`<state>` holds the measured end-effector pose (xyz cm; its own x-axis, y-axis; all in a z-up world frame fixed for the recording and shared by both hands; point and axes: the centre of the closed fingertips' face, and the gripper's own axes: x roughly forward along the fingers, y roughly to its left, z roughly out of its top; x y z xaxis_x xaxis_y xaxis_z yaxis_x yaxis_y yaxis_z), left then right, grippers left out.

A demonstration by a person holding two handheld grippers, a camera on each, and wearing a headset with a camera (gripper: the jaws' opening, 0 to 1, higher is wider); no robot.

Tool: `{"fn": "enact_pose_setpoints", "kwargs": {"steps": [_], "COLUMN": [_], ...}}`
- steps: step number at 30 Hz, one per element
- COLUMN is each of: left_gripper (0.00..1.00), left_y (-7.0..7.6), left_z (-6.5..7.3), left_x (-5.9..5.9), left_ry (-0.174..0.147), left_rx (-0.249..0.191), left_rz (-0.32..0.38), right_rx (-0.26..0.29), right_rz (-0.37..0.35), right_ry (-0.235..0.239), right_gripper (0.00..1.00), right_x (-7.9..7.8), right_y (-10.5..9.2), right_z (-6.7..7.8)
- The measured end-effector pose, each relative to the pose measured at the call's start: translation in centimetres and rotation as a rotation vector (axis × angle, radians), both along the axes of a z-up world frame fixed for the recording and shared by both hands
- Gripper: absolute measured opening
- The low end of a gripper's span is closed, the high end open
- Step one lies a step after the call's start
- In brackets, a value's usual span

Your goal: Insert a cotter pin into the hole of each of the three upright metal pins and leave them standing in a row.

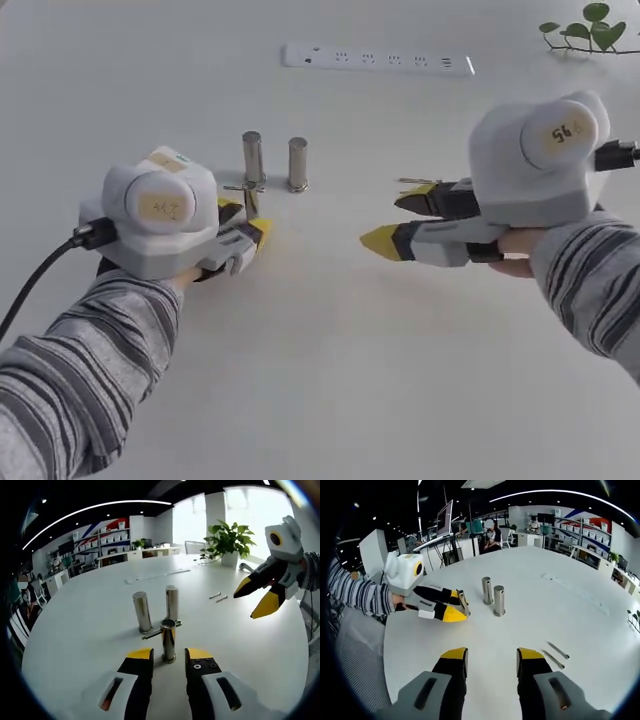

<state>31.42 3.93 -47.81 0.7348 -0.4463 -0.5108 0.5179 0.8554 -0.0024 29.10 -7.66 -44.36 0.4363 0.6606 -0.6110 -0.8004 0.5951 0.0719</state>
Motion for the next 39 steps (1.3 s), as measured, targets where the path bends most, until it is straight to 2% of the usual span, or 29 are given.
{"fn": "enact_pose_setpoints", "kwargs": {"steps": [1,5,8,12,14,17,18,19,22,24,28,32,35,39], "left_gripper": [0.27,0.36,0.45,0.53,0.54,0.61,0.62,0.63,0.71,0.72,0.74,0.81,0.85,0.91], "left_y": [0.1,0.1,0.2,0.3,0.4,0.5,0.6,0.7,1.0,1.0,1.0,1.1,1.1,0.9], "left_z": [0.2,1.0,1.4,1.8,2.3,2.8,3.2,3.3,3.8,4.2,5.0,5.1,5.1,5.7], "left_x": [-0.1,-0.5,-0.8,-1.2,-1.5,-1.8,-2.0,-2.1,-2.4,-2.6,-3.3,-3.8,-4.1,-4.7], "left_ry": [-0.004,-0.013,-0.019,-0.011,-0.014,-0.006,-0.014,-0.017,-0.022,-0.028,-0.036,-0.055,-0.045,-0.057], "left_rx": [-0.003,-0.023,-0.038,-0.063,-0.086,-0.129,-0.137,-0.133,-0.129,-0.135,-0.136,-0.080,-0.093,-0.103], "left_rz": [0.000,-0.004,-0.006,-0.002,0.000,0.021,0.017,0.020,0.028,0.019,0.008,-0.023,-0.020,-0.028], "right_rx": [0.032,0.060,0.092,0.097,0.102,0.107,0.112,0.114,0.109,0.095,0.091,0.113,0.117,0.128], "right_rz": [-0.009,-0.006,-0.014,-0.012,-0.011,-0.012,-0.012,-0.015,-0.010,-0.010,-0.018,-0.035,-0.053,-0.064], "right_ry": [-0.012,-0.062,-0.074,-0.076,-0.078,-0.080,-0.087,-0.089,-0.103,-0.099,-0.122,-0.118,-0.105,-0.098], "right_gripper": [0.35,0.36,0.35,0.35,0.35,0.35,0.35,0.35,0.34,0.33,0.31,0.23,0.21,0.19], "right_x": [0.3,1.1,1.7,2.9,3.2,3.8,4.1,4.9,5.8,6.2,7.4,8.1,8.9,8.8], "right_y": [0.4,1.5,2.4,3.2,3.9,4.7,5.1,5.0,5.9,6.2,6.9,7.6,7.8,8.1], "right_z": [0.5,1.6,2.1,2.1,2.1,2.1,2.1,2.1,1.8,1.5,1.2,0.7,0.1,0.0]}}
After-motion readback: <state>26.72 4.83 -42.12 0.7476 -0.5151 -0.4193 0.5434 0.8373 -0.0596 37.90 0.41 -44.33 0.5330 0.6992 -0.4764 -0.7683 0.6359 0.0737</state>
